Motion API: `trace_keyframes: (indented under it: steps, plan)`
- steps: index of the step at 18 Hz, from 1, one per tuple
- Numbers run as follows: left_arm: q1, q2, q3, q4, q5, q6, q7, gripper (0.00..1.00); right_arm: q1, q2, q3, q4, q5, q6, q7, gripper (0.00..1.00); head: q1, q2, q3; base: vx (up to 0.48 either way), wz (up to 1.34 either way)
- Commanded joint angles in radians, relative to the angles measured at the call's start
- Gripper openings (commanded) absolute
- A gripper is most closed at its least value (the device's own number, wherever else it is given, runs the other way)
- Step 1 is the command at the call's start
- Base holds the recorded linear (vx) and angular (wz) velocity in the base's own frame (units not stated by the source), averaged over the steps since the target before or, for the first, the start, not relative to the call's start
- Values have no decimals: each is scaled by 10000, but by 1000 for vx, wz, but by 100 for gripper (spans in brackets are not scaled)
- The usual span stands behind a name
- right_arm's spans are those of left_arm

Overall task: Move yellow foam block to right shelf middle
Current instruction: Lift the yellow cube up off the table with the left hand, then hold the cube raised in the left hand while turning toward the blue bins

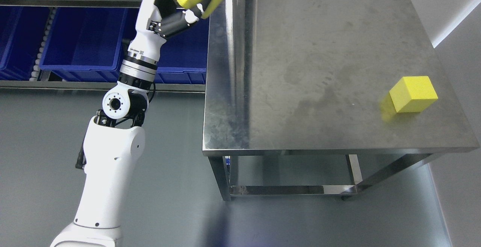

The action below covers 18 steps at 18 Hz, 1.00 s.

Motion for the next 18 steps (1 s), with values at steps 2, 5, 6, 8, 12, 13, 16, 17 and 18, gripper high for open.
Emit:
trace_keyframes:
  steps: [2, 5, 6, 8, 12, 13, 16, 17, 18]
  plan:
    - [534, -324, 1732, -421, 435, 1076, 727, 53, 15, -175, 2, -175, 31, 6, -1, 100, 0, 0, 0, -4, 62]
    - [581, -324, 1979, -743, 435, 1551, 726, 53, 15, -175, 2, -175, 31, 6, -1, 100, 0, 0, 0, -7, 146]
    - [596, -324, 2025, -820, 435, 1751, 711, 53, 15, -175, 2, -175, 31, 6, -1, 100, 0, 0, 0, -9, 346]
    - [612, -324, 2026, -974, 435, 1814, 711, 53, 15, -175, 2, -175, 31, 6, -1, 100, 0, 0, 0, -13, 437]
    - [948, -324, 2041, -1051, 435, 1738, 696, 53, 15, -175, 2, -175, 31, 6, -1, 100, 0, 0, 0, -23, 800]
    - [1040, -324, 2132, -1112, 435, 1738, 681, 53, 15, -175, 2, -175, 31, 6, -1, 100, 0, 0, 0, -19, 1096]
    - [1118, -324, 2225, -1158, 435, 1722, 681, 53, 15, -175, 2, -175, 31, 6, -1, 100, 0, 0, 0, -32, 1150]
    - [1118, -324, 2286, -1204, 435, 1722, 681, 53, 15, -175, -14, -175, 31, 6, -1, 100, 0, 0, 0, -30, 1102]
    - [1103, -324, 2302, -1235, 435, 1722, 681, 53, 15, -175, 2, -175, 31, 6, -1, 100, 0, 0, 0, -18, 1136]
